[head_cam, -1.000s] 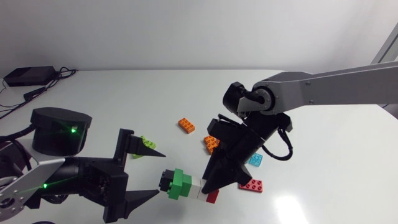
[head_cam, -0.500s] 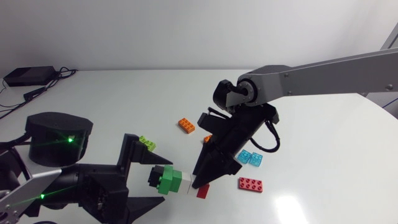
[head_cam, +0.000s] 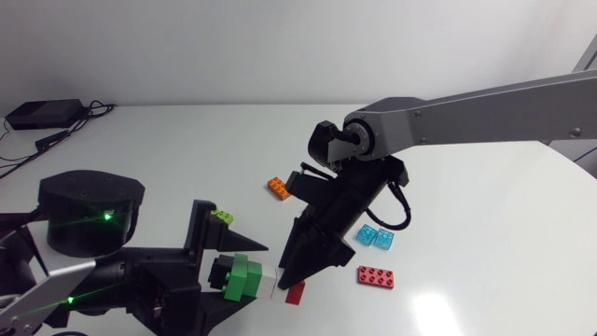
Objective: Separate the duplo bricks
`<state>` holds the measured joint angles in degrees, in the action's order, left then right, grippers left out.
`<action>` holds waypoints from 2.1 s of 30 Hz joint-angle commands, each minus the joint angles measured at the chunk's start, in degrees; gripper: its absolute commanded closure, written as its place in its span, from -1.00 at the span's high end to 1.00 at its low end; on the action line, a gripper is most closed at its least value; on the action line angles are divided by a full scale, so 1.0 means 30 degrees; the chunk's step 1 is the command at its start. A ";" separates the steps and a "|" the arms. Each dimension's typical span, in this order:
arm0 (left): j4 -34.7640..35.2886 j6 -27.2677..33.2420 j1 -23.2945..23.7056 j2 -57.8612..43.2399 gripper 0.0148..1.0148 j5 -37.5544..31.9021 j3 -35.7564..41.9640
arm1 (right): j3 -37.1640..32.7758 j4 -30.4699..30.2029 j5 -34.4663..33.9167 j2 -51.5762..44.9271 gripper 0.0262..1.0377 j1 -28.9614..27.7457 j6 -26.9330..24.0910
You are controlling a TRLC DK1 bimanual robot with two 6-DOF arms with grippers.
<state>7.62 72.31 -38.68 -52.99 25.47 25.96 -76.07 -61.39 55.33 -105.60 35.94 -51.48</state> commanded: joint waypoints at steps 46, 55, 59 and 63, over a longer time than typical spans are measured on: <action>0.0889 0.5427 -0.2635 -0.7766 -0.01 -0.7993 -0.1122 | 0.5729 0.6604 -0.4498 0.4820 -0.63 0.0587 0.3480; -0.0020 0.4929 -0.2548 -0.7854 0.81 -0.8052 -0.0654 | 0.6051 0.8098 -0.4615 0.5406 -0.63 0.0236 0.4300; -0.0049 0.4724 -0.1815 -0.6359 0.89 -0.7583 -0.0244 | 0.5992 0.8098 -0.4557 0.5288 -0.63 0.0177 0.4241; 0.0127 0.4724 -0.0878 -0.5246 0.92 -0.6734 0.0225 | 0.5875 0.8069 -0.4498 0.5171 -0.63 -0.0028 0.4095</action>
<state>7.46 86.98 -42.61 -70.48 4.38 24.71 -59.11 -37.28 41.74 -90.04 36.40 -39.81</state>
